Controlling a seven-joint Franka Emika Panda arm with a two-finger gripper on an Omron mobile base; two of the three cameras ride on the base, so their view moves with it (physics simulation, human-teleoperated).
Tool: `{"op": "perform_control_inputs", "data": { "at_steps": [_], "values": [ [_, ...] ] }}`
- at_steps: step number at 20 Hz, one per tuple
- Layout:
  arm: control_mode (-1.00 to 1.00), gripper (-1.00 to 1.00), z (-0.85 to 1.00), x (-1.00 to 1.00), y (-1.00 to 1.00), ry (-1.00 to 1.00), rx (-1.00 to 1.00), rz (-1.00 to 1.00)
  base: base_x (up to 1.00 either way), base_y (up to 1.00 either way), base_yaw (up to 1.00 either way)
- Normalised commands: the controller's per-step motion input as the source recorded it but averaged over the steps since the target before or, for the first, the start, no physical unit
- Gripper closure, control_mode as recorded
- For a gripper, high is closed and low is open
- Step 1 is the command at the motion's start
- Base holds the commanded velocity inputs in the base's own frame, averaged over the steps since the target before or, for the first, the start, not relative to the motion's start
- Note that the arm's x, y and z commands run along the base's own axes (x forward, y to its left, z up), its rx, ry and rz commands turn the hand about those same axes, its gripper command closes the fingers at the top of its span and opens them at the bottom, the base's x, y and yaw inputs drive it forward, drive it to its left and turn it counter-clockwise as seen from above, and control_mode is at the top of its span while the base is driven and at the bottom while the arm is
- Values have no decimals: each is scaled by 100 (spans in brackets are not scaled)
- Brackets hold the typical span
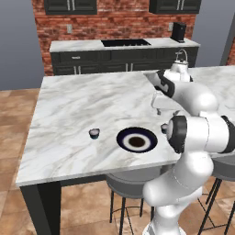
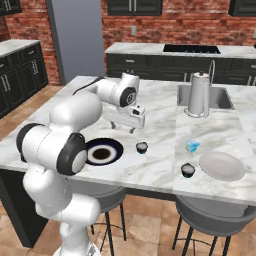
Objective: Place two yogurt containers on each plate.
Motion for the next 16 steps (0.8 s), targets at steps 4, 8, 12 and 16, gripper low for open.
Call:
{"op": "perform_control_inputs", "data": {
  "at_steps": [4, 8, 12, 16],
  "values": [
    [-100, -100, -32, 14, -16, 1, 0, 0, 0, 0, 0],
    [-100, -100, -30, 12, -16, 14, 0, 0, 0, 0, 0],
    [-100, -100, -29, 14, -11, 28, 0, 0, 0, 0, 0],
    [-100, -100, -25, 10, -16, 25, 0, 0, 0, 0, 0]
  ]
}}
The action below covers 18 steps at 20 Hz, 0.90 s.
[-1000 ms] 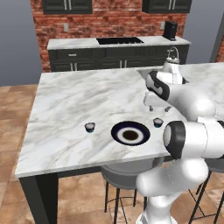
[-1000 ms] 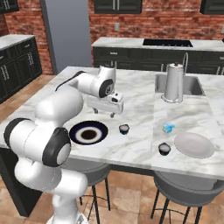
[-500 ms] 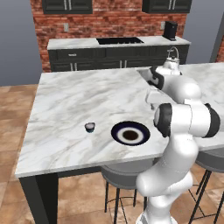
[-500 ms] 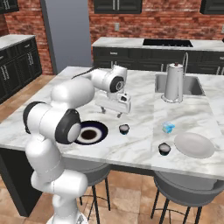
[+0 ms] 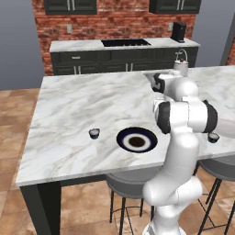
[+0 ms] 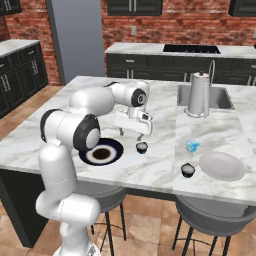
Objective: Place two yogurt containers on each plate.
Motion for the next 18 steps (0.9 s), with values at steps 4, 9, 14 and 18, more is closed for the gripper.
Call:
{"op": "perform_control_inputs", "data": {
  "at_steps": [4, 9, 14, 18],
  "values": [
    [-100, -100, -25, 11, -17, 23, 0, 0, 0, 0, 0],
    [-100, -100, -23, 16, -21, 14, 6, 0, 0, 0, 0],
    [-100, -100, -20, 24, -9, 7, 9, 0, 0, 0, 0],
    [-100, -100, -20, 27, -6, 11, 5, 0, 0, 0, 0]
  ]
}}
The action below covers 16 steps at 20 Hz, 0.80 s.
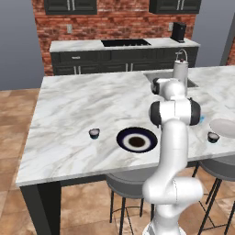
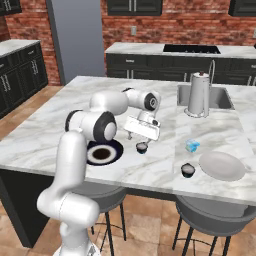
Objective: Place two yogurt containers on each plate.
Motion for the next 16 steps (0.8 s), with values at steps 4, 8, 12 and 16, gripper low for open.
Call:
{"op": "perform_control_inputs", "data": {
  "at_steps": [4, 8, 12, 16],
  "values": [
    [-100, -100, -21, 31, -2, 11, 3, 0, 0, 0, 0],
    [-100, -100, -24, 30, 0, 12, 0, 0, 0, 0, 0],
    [-100, -100, -21, 19, -2, 6, 0, 0, 0, 0, 0],
    [-100, -100, -20, 8, -5, 1, 0, 0, 0, 0, 0]
  ]
}}
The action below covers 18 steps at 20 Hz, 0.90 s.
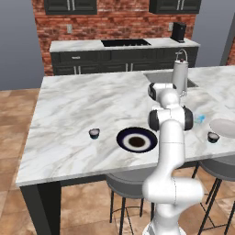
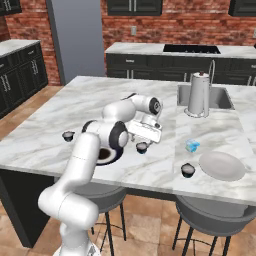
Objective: Place two yogurt containers on each plate.
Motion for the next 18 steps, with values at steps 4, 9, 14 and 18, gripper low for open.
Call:
{"op": "perform_control_inputs", "data": {
  "at_steps": [4, 9, 14, 18],
  "values": [
    [-100, -100, -25, 0, -1, 0, 0, 0, 0, 0, 0],
    [-100, -100, -21, 0, 0, -10, 0, 0, 0, 0, 0],
    [-100, -100, -9, 0, 0, -8, 0, 0, 0, 0, 0],
    [-100, -100, -10, 0, 0, 0, 0, 0, 0, 0, 0]
  ]
}}
